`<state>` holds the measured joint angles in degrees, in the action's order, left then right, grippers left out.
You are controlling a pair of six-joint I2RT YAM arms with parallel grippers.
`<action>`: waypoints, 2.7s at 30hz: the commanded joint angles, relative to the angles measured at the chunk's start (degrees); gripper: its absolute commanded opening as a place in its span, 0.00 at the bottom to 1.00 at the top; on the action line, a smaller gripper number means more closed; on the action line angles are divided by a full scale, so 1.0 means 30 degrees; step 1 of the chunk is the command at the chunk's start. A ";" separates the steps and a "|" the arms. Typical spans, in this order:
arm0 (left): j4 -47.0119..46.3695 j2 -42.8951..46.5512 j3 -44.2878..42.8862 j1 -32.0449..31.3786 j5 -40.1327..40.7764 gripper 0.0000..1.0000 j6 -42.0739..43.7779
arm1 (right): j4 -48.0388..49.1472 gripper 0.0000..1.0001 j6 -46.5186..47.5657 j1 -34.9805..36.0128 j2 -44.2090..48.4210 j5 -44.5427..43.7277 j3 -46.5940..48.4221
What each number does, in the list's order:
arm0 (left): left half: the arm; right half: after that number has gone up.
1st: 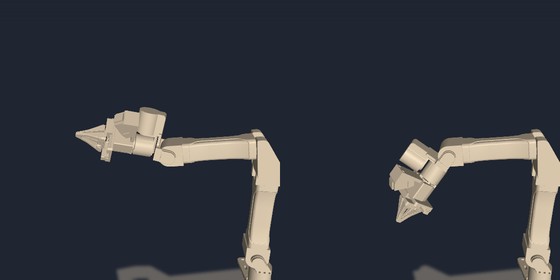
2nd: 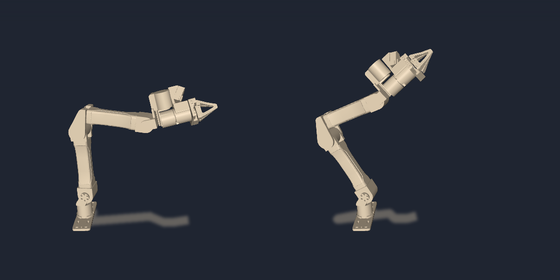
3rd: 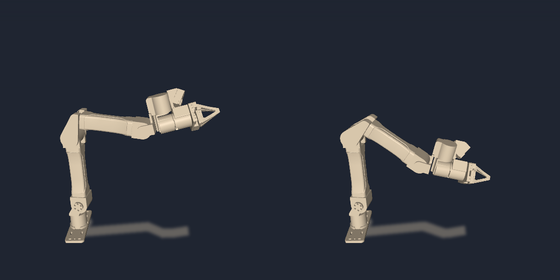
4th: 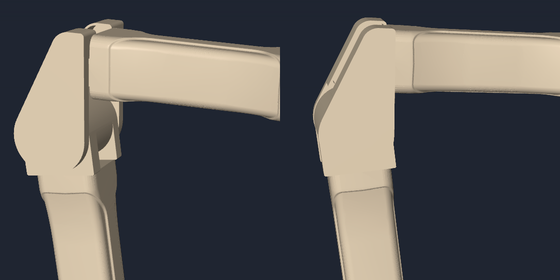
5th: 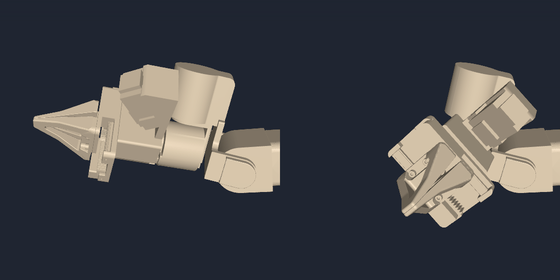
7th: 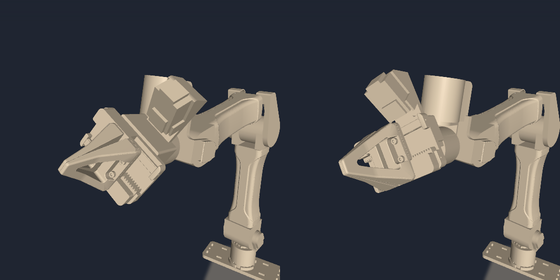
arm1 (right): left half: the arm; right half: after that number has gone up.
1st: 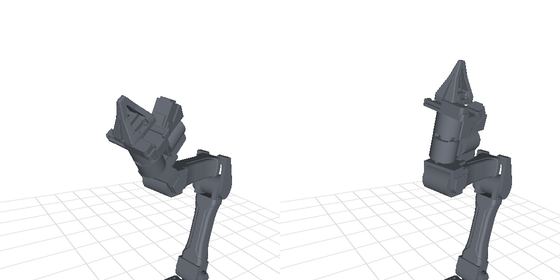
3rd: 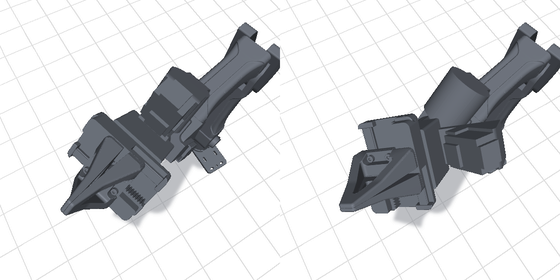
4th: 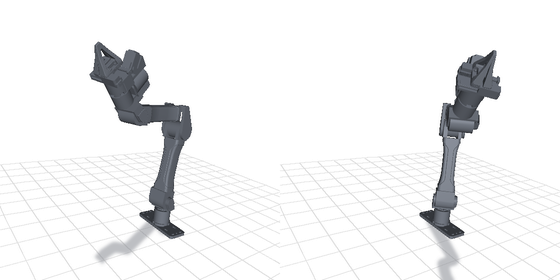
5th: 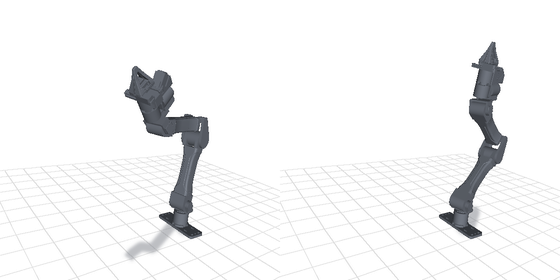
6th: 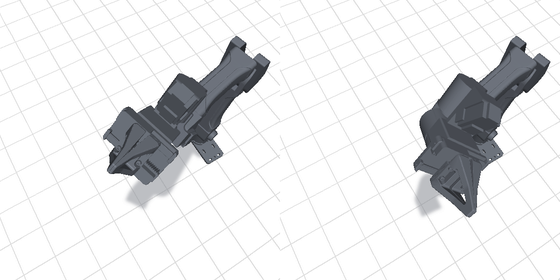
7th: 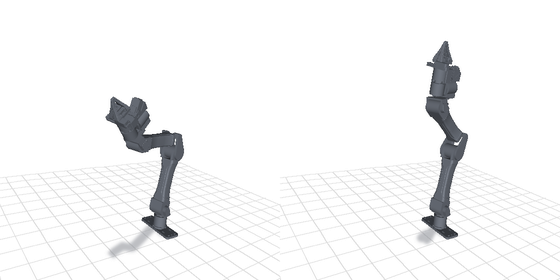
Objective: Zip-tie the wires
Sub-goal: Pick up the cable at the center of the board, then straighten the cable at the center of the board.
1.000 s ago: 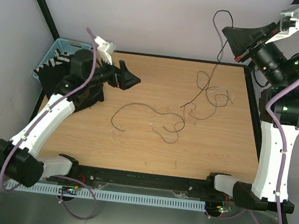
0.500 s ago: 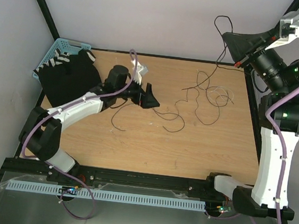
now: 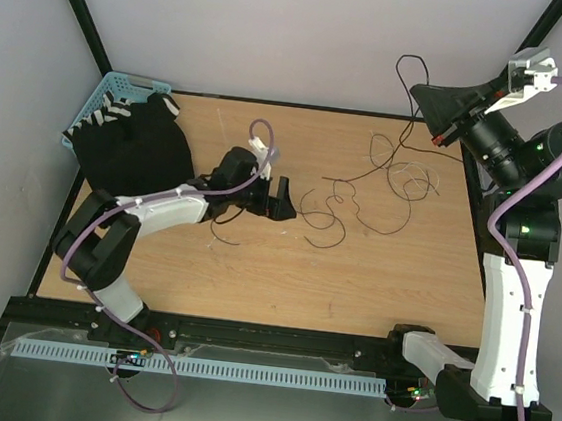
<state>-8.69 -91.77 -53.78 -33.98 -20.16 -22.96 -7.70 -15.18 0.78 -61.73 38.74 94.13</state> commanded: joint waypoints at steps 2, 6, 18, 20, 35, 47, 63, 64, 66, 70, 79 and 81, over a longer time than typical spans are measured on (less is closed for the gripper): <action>-0.0540 -0.1534 -0.1384 -0.0900 0.1757 0.94 -0.0279 | 0.0302 0.00 0.0479 0.0002 0.0646 -0.0133 -0.0417; -0.0459 -0.2592 -0.2379 -0.1301 0.3048 0.92 -0.0225 | 0.0295 0.00 0.0575 0.0002 0.0871 -0.0083 -0.0659; -0.0072 -0.4074 -0.4408 -0.1651 0.5508 0.87 0.1084 | 0.0276 0.00 0.0764 -0.0017 0.1695 0.0039 -0.1064; -0.0023 -0.4420 -0.4730 -0.1636 0.5540 0.86 0.1231 | 0.0282 0.00 0.0797 -0.0016 0.1768 0.0050 -0.1338; 0.0025 -0.7358 -0.6949 -0.1970 0.4142 0.73 0.1014 | 0.0117 0.00 0.0637 -0.0024 0.2273 0.0012 -0.1750; 0.0025 -0.9540 -0.8673 -0.2165 0.3570 0.55 0.1077 | 0.0026 0.00 0.0603 -0.0005 0.2493 -0.0145 -0.1886; -0.0209 -0.6577 -0.7914 -0.2149 0.2203 0.00 0.2593 | -0.1189 0.00 0.1450 0.0003 0.3433 -0.1984 -0.3375; -0.0209 -0.5947 -0.7599 -0.2151 0.2337 0.00 0.2634 | -0.1271 0.00 0.1565 0.0005 0.3505 -0.2217 -0.3497; -0.0166 -0.4506 -0.6829 -0.2151 0.2734 0.00 0.2630 | -0.1518 0.00 0.1762 -0.0012 0.3589 -0.2705 -0.3772; 0.0408 -0.1228 -0.4686 -0.2164 0.4354 0.00 0.2387 | -0.2222 0.00 0.2163 0.0004 0.3662 -0.3647 -0.4343; 0.4085 0.7125 0.0753 0.0802 0.9414 0.00 -0.0400 | -0.2823 0.00 0.2152 -0.0003 0.3724 -0.2230 -0.5384; 0.4465 0.8802 0.1962 0.1987 0.9287 0.00 -0.1292 | -0.2809 0.00 0.2051 -0.0011 0.3510 -0.0639 -0.5746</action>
<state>-1.43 -72.60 -52.97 -33.45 2.94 -20.29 -16.23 -8.78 0.78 -51.11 29.36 78.30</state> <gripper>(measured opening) 0.004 0.053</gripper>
